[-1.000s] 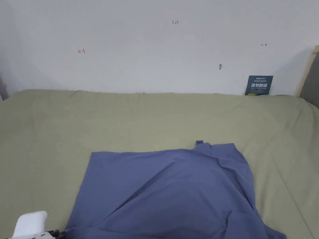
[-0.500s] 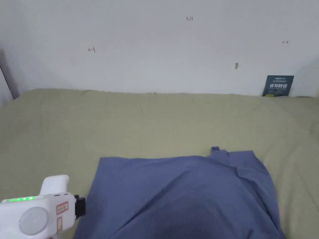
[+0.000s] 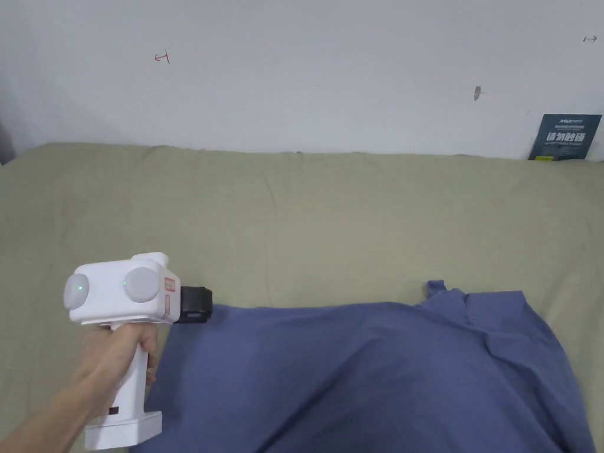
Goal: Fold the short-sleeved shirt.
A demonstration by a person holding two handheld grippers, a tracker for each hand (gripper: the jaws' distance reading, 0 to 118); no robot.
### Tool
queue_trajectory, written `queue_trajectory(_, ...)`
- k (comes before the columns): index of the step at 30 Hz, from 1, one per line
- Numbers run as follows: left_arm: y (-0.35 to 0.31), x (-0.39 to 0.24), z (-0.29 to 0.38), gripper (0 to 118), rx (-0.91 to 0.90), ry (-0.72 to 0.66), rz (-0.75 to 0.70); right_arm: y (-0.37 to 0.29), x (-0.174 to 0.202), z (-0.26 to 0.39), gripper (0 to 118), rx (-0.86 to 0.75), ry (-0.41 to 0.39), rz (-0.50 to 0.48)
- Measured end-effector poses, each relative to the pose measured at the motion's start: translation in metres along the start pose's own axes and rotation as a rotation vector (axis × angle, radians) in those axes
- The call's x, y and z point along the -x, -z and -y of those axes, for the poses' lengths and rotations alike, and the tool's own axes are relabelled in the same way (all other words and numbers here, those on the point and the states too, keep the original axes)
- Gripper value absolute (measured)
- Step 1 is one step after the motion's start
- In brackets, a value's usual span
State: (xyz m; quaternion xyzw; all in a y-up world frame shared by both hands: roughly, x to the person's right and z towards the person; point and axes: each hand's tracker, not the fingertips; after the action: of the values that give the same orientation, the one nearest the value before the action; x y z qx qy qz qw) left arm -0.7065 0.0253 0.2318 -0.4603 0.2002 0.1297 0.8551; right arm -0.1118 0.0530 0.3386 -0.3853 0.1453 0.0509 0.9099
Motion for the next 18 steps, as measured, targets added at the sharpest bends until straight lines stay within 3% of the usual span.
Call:
queue_trajectory(5, 0.045, -0.013, -0.006, 114, 0.101, 0.06, -0.027, 0.014, -0.01, 0.004, 0, 0.031, 0.008, 0.01)
queue_trajectory(8, 0.047, -0.019, 0.001, 95, 0.107, 0.049, 0.0, 0.018, -0.016, 0.004, 0, 0.048, 0.007, 0.028)
queue_trajectory(9, 0.04, -0.022, 0.0, 85, 0.096, 0.054, -0.016, 0.018, -0.018, 0.005, 0, 0.05, 0.009, 0.029)
queue_trajectory(11, 0.03, -0.023, -0.001, 22, 0.075, 0.074, 0.014, 0.018, -0.022, 0.005, 0, 0.05, 0.02, 0.022)
queue_trajectory(12, 0.024, -0.023, 0.0, 0, 0.063, 0.089, 0.043, 0.019, -0.023, 0.004, 0, 0.051, 0.027, 0.022)
queue_trajectory(18, 0.021, -0.03, 0.003, 0, 0.063, 0.108, 0.022, 0.031, -0.036, -0.011, 0, 0.051, 0.034, 0.017)
